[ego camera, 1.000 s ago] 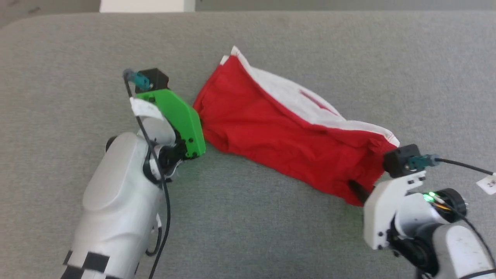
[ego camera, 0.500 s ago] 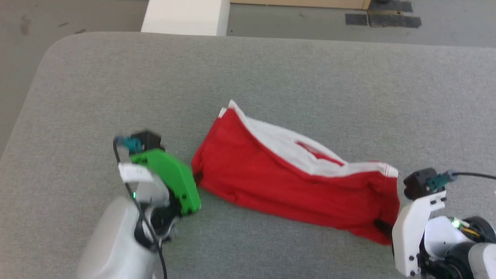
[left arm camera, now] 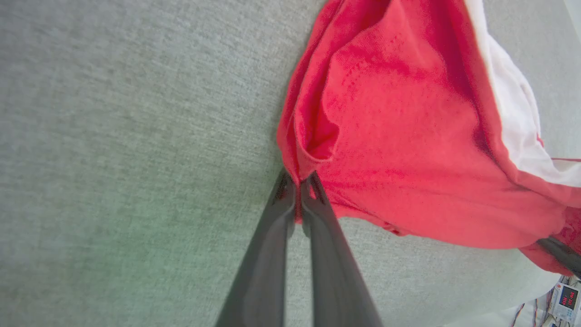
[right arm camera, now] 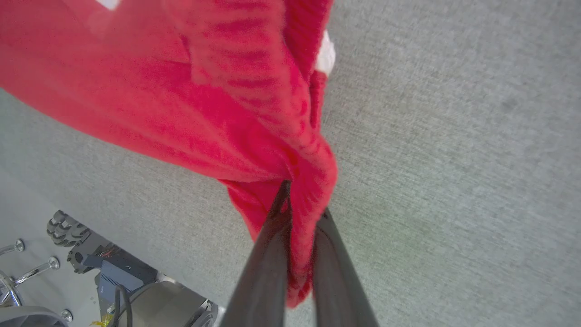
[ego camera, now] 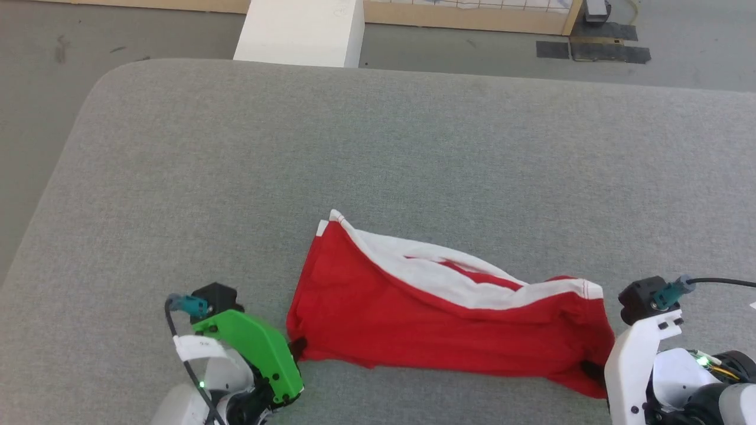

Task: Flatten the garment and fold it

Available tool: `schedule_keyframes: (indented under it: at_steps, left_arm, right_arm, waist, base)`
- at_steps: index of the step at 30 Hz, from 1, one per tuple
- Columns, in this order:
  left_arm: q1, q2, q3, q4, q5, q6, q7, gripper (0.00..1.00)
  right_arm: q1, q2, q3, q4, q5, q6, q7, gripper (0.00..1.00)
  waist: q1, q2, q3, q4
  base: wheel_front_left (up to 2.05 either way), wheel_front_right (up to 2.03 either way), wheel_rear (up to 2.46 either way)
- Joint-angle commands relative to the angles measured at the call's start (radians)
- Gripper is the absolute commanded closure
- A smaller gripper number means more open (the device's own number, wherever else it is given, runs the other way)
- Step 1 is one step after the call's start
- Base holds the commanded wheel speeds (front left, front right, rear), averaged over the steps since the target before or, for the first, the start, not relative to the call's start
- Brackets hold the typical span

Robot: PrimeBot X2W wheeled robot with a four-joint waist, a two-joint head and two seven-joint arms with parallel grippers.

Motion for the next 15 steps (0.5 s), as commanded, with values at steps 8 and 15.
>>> schedule_keyframes:
  at_steps: [8,15]
  left_arm:
    - [0.023,0.010,0.024,0.029,-0.012,0.019,-0.005,0.00]
    - [0.035,0.014,0.037,0.009,-0.026,0.012,-0.015,0.00]
  right_arm:
    - [0.003,0.001,-0.017,0.042,-0.023,-0.001,0.004,0.93]
    - [0.017,0.018,-0.012,0.045,-0.016,-0.001,-0.037,0.00]
  waist:
    - [0.0000,0.0000,-0.018,0.006]
    - [0.0000,0.0000,-0.056,-0.003]
  base:
    - [0.00,0.00,0.00]
    - [0.00,0.00,0.00]
